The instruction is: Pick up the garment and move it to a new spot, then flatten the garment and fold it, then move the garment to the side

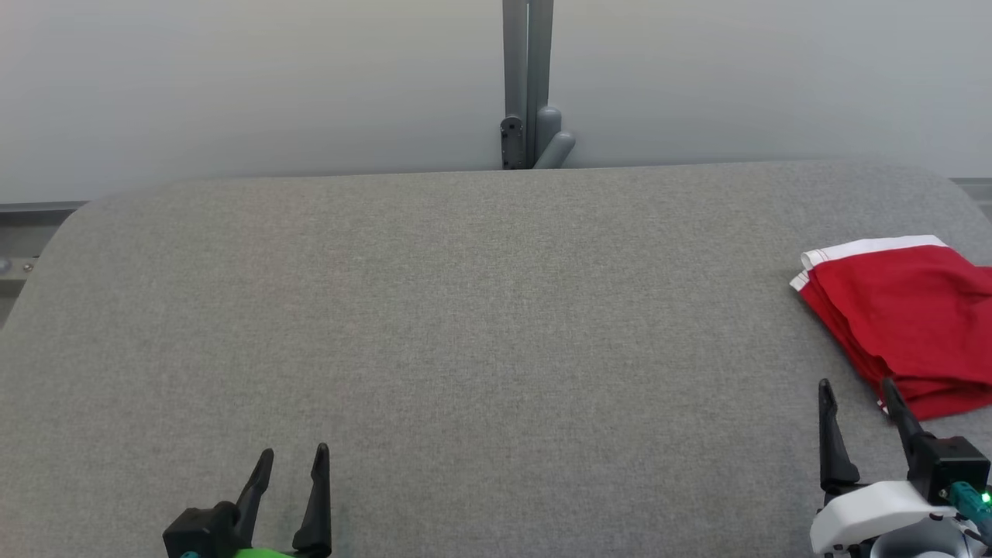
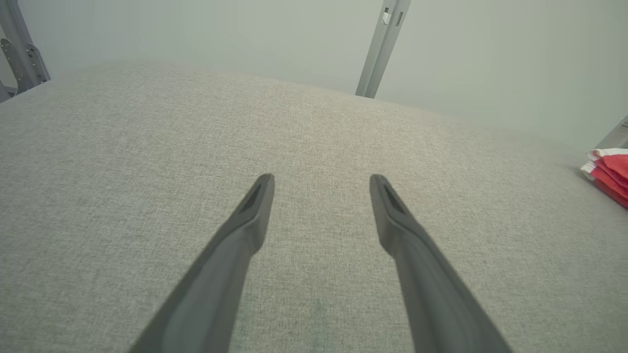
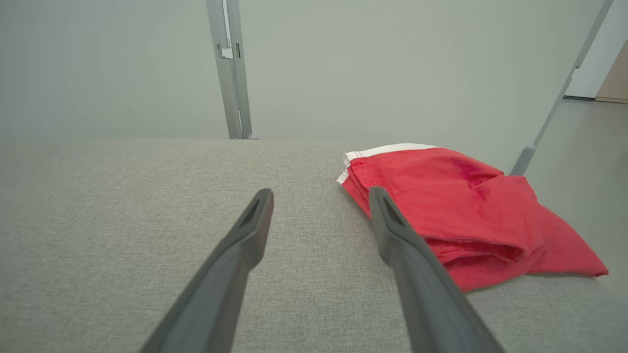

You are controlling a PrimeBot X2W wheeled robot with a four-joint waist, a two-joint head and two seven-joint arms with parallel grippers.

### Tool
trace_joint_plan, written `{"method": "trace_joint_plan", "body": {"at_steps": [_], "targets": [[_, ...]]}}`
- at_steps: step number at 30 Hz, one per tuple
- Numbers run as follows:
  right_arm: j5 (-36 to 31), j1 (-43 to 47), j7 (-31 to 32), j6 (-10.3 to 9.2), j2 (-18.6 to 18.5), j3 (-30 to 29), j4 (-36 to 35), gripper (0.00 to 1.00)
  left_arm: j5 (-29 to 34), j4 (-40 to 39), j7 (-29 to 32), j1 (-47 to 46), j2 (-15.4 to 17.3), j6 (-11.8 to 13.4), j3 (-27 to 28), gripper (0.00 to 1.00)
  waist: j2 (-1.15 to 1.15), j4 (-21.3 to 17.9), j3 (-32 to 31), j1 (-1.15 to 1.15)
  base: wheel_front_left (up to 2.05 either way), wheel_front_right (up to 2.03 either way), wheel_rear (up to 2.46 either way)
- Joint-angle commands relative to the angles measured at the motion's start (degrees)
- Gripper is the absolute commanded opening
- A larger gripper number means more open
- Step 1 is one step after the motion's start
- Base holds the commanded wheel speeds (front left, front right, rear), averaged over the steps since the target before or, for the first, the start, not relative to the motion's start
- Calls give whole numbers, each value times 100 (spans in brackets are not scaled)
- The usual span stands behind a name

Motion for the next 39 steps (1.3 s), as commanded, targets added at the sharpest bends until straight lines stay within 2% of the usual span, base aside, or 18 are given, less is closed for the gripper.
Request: {"method": "trace_joint_plan", "body": {"at_steps": [1,19,20,25,39], "targets": [[34,-10,-26,-4,-32,-14,-4,100,5,26,4,-55,26,-9,18,100,28,368,-11,0,0,0,0],[-314,33,-26,-3,-23,151,-72,100,53,35,4,-70,30,-21,-7,100,28,373,-59,0,0,0,0],[-310,7,0,0,-1,155,-60,0,31,59,1,-21,2,-5,-11,0,0,374,-59,0,0,0,0],[-271,57,46,1,52,142,152,0,-5,216,13,86,-24,-4,-37,0,0,372,-60,0,0,0,0],[1627,-161,463,1,37,194,178,0,-1457,85,454,-152,-44,-7,246,0,3,298,-36,0,0,0,0]]}}
